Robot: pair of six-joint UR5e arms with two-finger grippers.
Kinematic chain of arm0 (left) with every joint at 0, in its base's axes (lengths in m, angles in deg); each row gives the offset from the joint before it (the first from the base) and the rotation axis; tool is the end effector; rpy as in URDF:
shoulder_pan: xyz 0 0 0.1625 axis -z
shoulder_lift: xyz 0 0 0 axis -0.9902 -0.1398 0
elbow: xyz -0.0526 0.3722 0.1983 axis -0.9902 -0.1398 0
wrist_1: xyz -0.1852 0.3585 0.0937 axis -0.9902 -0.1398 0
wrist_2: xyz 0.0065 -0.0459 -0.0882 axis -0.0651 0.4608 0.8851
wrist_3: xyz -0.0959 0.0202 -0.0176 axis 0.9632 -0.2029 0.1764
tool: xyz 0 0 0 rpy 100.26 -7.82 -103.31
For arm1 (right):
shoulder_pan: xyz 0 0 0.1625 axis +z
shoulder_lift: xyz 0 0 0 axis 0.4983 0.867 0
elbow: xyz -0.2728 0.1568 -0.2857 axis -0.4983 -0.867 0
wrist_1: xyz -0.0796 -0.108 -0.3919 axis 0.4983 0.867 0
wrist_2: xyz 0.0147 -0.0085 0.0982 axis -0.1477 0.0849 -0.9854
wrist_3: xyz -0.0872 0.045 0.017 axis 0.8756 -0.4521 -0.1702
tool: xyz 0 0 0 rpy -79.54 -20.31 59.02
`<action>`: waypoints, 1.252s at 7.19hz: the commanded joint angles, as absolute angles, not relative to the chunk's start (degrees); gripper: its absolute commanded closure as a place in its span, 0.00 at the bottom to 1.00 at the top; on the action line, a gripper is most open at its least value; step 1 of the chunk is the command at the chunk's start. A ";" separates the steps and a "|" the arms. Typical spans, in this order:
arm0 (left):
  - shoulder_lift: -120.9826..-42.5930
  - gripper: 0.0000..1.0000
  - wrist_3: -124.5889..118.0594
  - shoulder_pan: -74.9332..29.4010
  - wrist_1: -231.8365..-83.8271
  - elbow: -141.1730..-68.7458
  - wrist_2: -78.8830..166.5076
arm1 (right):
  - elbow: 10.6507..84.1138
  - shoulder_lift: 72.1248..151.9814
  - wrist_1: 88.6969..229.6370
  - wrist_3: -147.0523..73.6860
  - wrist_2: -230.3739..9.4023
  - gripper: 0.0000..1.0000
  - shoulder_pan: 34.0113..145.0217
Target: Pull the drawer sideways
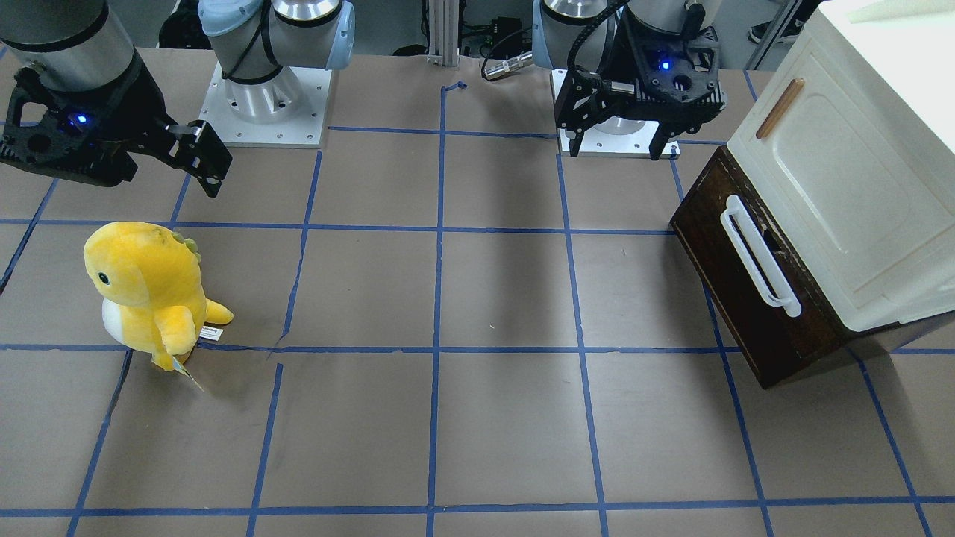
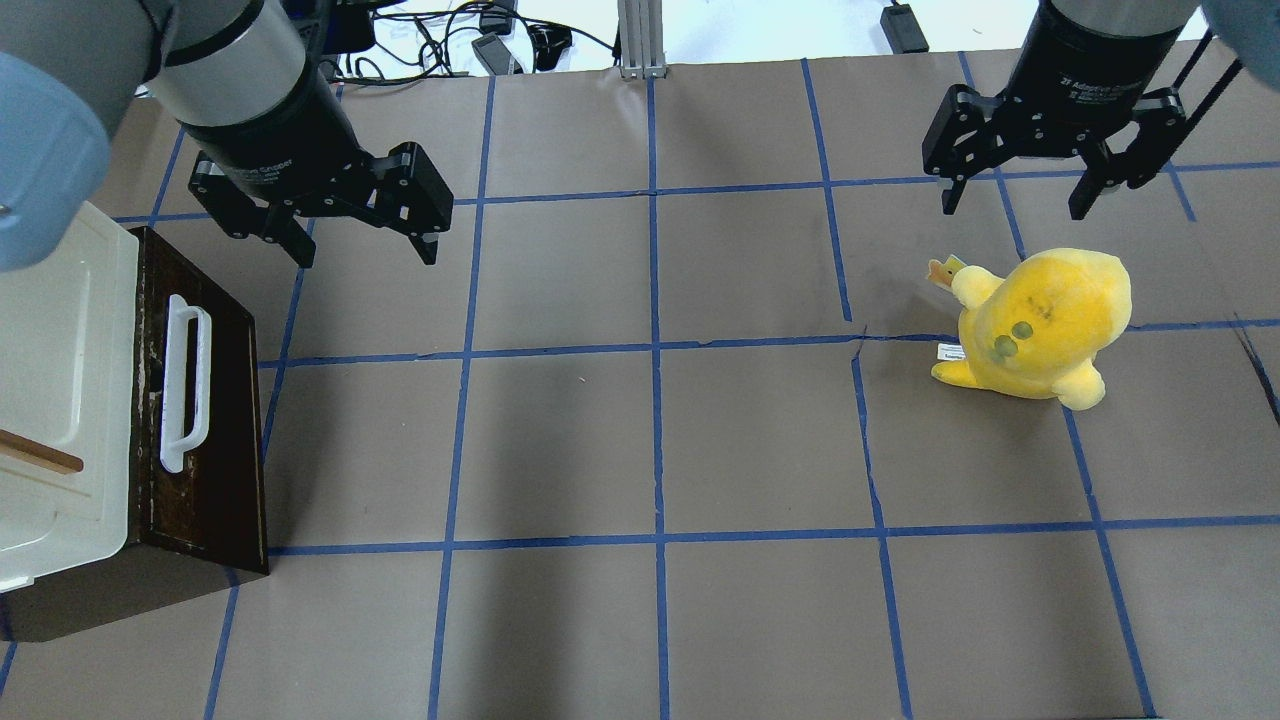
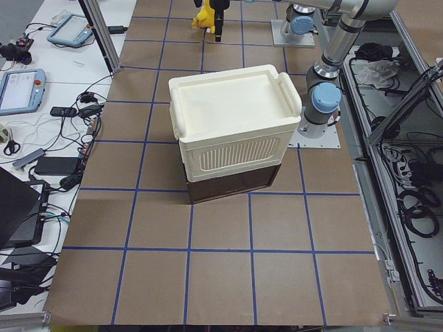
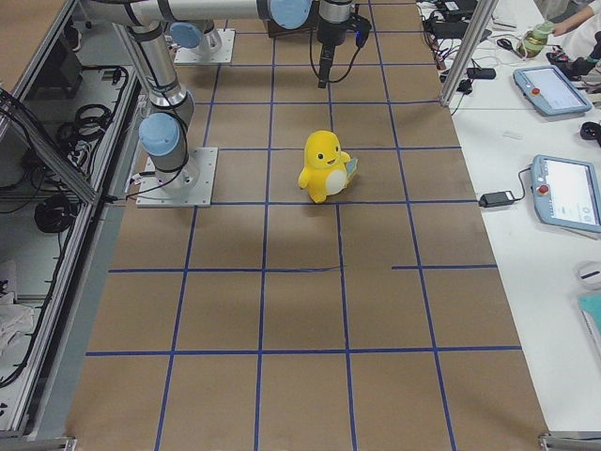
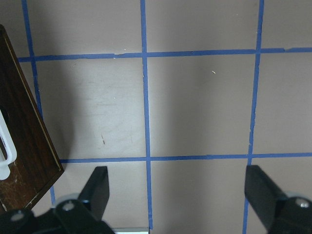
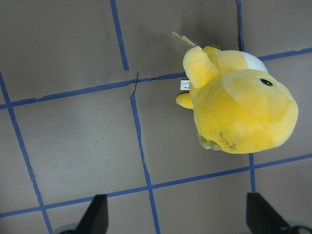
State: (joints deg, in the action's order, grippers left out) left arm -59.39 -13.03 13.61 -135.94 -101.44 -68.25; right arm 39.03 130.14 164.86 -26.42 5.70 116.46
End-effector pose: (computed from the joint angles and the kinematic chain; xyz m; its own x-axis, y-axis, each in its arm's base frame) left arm -0.1775 -0.4560 0.5257 -0.9999 0.0104 -0.0078 0.0105 0.9998 -0.0176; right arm 0.0978 -0.5060 0.5035 -0.9846 0.1634 0.0627 0.1675 0.9836 0.0672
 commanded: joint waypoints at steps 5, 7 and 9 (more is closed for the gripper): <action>-67.09 0.00 -5.98 17.96 -132.03 -107.30 -74.57 | 39.03 130.14 164.86 -26.42 5.70 0.00 116.46; -70.26 0.00 -2.47 19.20 -129.44 -113.54 -79.21 | 39.03 130.14 164.86 -26.42 5.70 0.00 116.46; -72.47 0.00 -1.21 21.12 -129.53 -117.94 -91.28 | 39.03 130.14 164.86 -26.42 5.70 0.00 116.46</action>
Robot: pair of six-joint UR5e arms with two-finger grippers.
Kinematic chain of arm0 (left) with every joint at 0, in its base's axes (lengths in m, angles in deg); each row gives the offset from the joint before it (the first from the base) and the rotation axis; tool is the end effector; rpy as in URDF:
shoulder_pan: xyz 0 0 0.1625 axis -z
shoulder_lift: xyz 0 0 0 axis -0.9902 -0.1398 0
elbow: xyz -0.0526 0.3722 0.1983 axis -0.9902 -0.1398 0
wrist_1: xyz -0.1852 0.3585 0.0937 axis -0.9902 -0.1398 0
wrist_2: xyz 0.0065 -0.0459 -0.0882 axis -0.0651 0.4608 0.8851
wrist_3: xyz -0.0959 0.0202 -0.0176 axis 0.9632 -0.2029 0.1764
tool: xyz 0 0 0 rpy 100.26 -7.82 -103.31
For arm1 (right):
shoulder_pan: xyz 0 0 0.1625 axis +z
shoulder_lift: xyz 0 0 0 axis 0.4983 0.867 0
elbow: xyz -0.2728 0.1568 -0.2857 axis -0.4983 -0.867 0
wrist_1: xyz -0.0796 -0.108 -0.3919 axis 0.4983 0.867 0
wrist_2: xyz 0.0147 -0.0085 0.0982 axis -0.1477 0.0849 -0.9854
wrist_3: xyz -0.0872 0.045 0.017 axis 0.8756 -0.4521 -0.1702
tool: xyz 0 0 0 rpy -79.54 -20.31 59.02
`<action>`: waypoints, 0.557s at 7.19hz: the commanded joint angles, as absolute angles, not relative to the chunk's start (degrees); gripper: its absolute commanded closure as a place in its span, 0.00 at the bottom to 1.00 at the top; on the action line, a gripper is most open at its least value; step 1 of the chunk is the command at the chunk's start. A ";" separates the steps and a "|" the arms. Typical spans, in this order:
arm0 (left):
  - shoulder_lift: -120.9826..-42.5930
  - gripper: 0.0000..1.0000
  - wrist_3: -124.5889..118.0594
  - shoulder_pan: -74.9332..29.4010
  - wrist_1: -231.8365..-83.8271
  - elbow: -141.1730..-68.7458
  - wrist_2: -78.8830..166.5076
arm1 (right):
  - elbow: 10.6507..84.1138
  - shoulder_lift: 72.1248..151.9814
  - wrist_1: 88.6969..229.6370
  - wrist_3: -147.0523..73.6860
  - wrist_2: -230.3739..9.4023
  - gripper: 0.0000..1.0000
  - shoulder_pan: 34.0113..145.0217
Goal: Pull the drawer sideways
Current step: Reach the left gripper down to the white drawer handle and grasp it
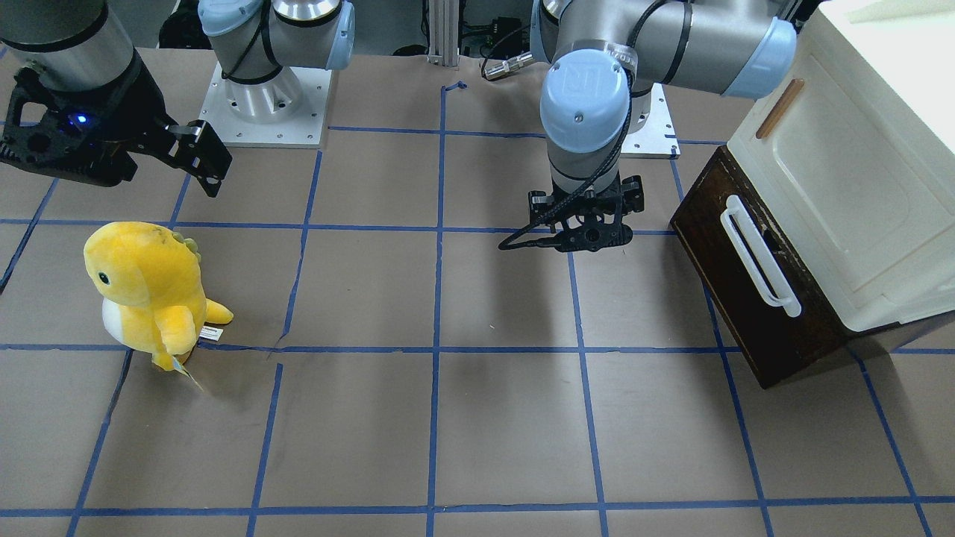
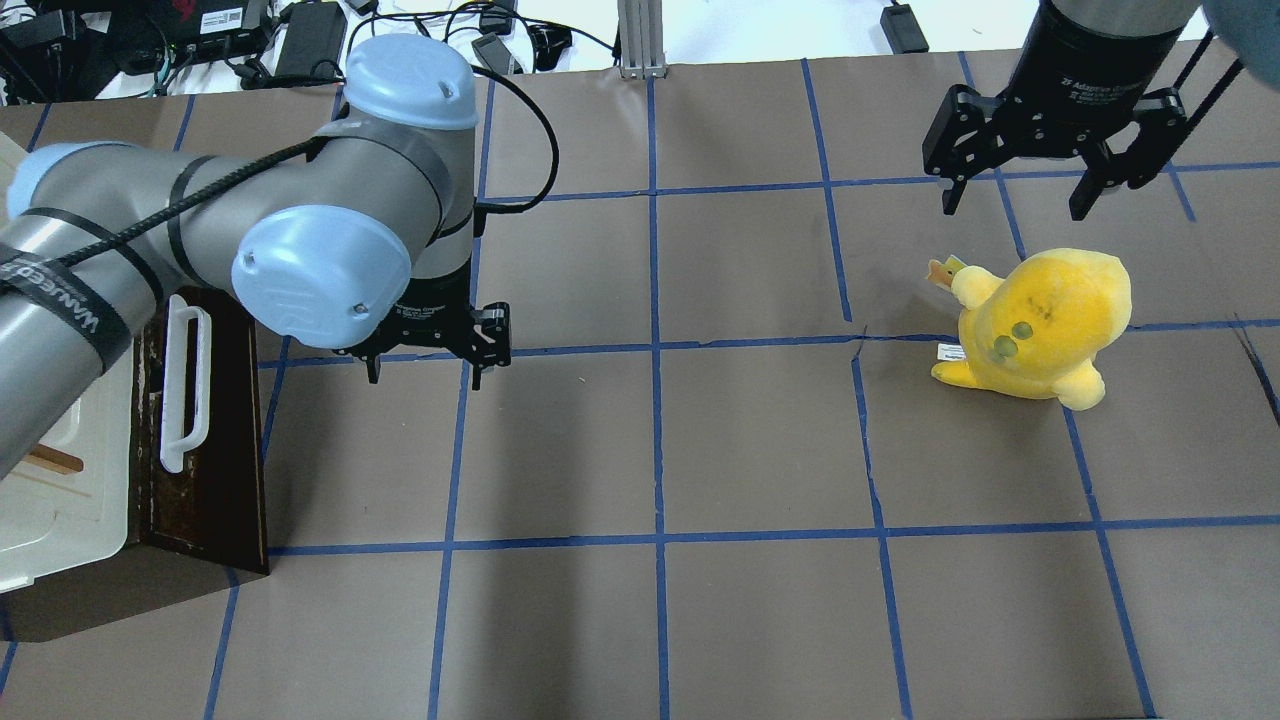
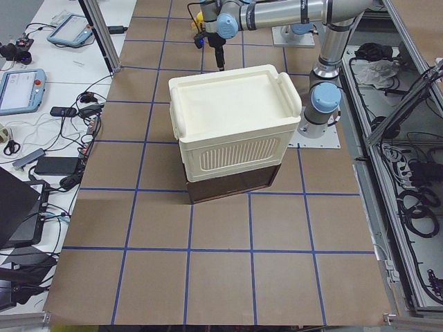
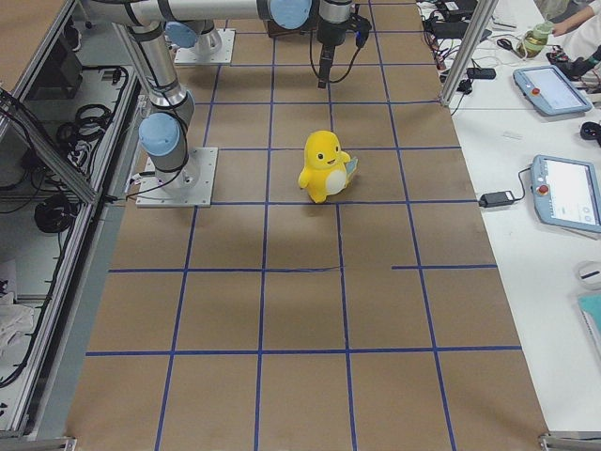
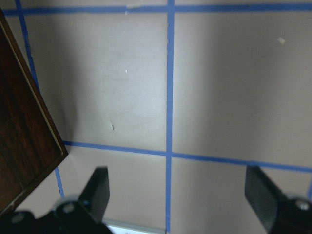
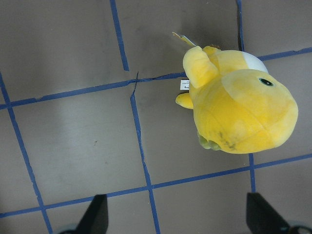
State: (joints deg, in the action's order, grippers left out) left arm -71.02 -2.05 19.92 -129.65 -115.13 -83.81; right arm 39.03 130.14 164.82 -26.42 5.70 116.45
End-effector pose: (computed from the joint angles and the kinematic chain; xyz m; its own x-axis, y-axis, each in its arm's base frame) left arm -0.2062 -0.4665 0.3266 -0.9408 0.0155 -0.3386 -0.0653 0.9720 0.2258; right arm 0.0977 -0.5059 0.5034 -0.9845 0.1635 0.0628 0.1677 0.9835 0.0679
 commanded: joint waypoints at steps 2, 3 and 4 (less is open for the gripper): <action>-74.75 0.00 -1.21 21.66 -129.70 -121.64 -104.92 | 39.03 130.14 164.86 -26.42 5.70 0.00 116.46; -76.15 0.00 -0.51 21.66 -130.40 -122.61 -112.64 | 39.03 130.14 164.77 -26.42 5.70 0.00 116.46; -77.82 0.00 0.89 21.66 -130.76 -123.75 -120.12 | 39.03 130.14 164.77 -26.42 5.70 0.00 116.46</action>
State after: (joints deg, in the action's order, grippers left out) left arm -75.90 -0.41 21.62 -130.24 -122.28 -110.81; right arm 39.03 130.13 164.80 -26.42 5.70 116.46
